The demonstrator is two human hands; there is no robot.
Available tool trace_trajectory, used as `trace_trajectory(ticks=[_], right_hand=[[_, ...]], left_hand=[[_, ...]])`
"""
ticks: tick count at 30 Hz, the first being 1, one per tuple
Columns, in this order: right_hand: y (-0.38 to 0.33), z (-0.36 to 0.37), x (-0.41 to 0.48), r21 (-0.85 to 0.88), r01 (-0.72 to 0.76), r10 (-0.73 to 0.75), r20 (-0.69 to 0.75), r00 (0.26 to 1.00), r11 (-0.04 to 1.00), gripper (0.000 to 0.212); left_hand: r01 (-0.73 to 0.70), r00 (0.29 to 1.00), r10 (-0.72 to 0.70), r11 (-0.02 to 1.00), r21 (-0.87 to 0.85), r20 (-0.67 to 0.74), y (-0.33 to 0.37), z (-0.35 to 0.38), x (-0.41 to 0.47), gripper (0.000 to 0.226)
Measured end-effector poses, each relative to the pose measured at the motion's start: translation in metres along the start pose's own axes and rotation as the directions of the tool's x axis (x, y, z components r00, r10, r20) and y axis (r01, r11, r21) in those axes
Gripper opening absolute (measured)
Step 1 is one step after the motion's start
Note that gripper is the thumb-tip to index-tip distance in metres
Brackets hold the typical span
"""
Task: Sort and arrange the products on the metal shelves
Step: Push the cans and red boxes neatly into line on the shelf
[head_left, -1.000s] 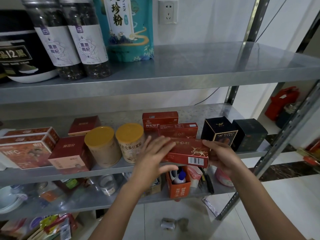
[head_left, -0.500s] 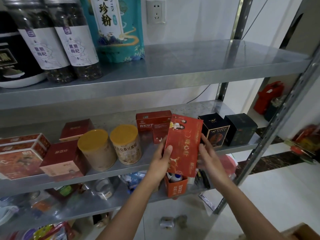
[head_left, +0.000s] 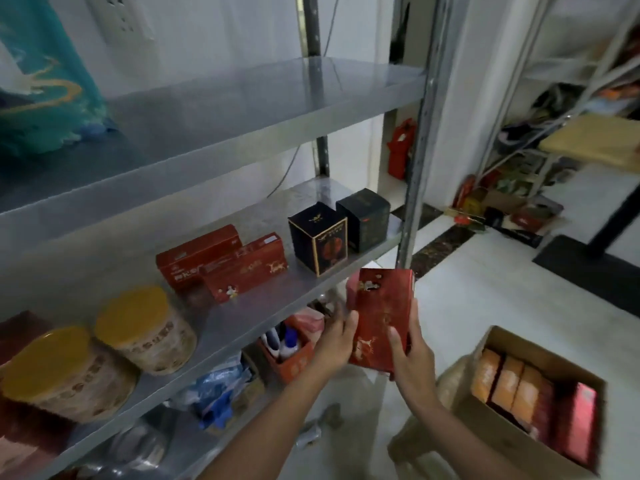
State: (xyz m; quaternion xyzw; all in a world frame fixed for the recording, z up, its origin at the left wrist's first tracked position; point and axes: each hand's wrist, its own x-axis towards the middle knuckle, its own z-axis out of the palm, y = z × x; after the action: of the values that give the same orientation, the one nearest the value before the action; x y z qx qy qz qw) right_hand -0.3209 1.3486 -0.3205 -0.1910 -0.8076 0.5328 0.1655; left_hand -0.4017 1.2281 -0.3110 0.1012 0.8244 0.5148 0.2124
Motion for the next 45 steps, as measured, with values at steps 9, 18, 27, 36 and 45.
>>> trace_trajectory(ticks=[9, 18, 27, 36, 45], right_hand=[[0.135, -0.137, -0.032, -0.243, -0.452, 0.279, -0.518, 0.808, 0.858, 0.065], [0.221, -0.199, -0.002, -0.427, -0.700, 0.443, -0.557, 0.702, 0.573, 0.064], [0.314, -0.195, 0.035, -0.663, -0.669, 0.434, -0.521, 0.735, 0.336, 0.070], [0.347, -0.189, 0.043, -0.717, -0.559, 0.313, -0.464, 0.829, 0.417, 0.089], [0.333, -0.201, 0.039, -0.804, -0.491, 0.371, -0.366, 0.853, 0.336, 0.080]], left_hand=[[-0.269, 0.959, 0.092, 0.604, 0.750, 0.269, -0.027, 0.131, 0.041, 0.083], [-0.526, 0.842, 0.102, 0.376, 0.763, 0.529, -0.015, 0.253, 0.080, 0.081], [-0.580, 0.811, 0.095, 0.268, 0.769, 0.578, -0.052, 0.326, 0.133, 0.078], [-0.557, 0.827, 0.079, 0.259, 0.789, 0.557, -0.082, 0.342, 0.149, 0.079], [-0.497, 0.862, 0.069, 0.318, 0.807, 0.503, -0.076, 0.319, 0.134, 0.077]])
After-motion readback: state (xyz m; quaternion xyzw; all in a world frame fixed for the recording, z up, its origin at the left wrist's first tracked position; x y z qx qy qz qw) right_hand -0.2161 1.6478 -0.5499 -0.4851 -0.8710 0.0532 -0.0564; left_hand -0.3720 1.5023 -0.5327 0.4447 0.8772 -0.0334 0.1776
